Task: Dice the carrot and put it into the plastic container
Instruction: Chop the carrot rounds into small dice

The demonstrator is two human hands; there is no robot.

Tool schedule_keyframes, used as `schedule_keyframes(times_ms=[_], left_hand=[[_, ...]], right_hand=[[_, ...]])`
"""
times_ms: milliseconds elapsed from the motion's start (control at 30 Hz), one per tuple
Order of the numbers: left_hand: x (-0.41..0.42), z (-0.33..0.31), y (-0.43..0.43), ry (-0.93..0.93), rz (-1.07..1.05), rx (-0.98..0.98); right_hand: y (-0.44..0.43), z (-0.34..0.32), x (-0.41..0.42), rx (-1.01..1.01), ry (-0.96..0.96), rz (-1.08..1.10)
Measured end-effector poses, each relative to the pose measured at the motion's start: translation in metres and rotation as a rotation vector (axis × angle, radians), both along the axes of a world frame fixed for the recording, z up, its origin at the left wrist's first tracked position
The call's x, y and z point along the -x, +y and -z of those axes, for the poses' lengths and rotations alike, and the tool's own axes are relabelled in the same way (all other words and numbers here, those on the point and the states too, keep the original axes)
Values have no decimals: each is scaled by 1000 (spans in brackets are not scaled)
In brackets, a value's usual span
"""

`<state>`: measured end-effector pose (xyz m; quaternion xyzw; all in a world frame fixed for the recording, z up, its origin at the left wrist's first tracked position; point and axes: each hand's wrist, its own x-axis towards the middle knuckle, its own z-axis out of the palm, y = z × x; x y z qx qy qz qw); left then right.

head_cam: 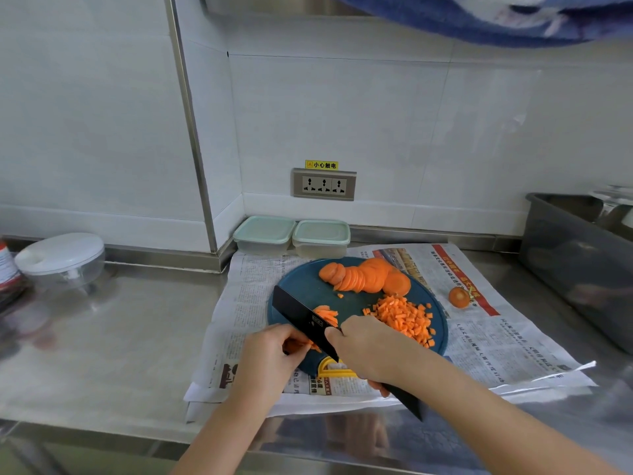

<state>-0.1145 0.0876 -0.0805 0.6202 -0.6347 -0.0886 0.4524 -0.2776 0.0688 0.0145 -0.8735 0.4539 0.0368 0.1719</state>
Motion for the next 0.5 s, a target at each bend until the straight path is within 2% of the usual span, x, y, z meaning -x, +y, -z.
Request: schedule_keyframes(times_ms=[233, 367, 500], left_hand=[[1, -1, 1, -46, 5, 36], [2, 0, 0, -58, 2, 56], [2, 0, 0, -79, 13, 59]], right_hand=[[-5, 14, -2, 225, 127, -131], [-4, 15, -5, 270, 168, -143], [-1, 12, -7, 229, 124, -94]])
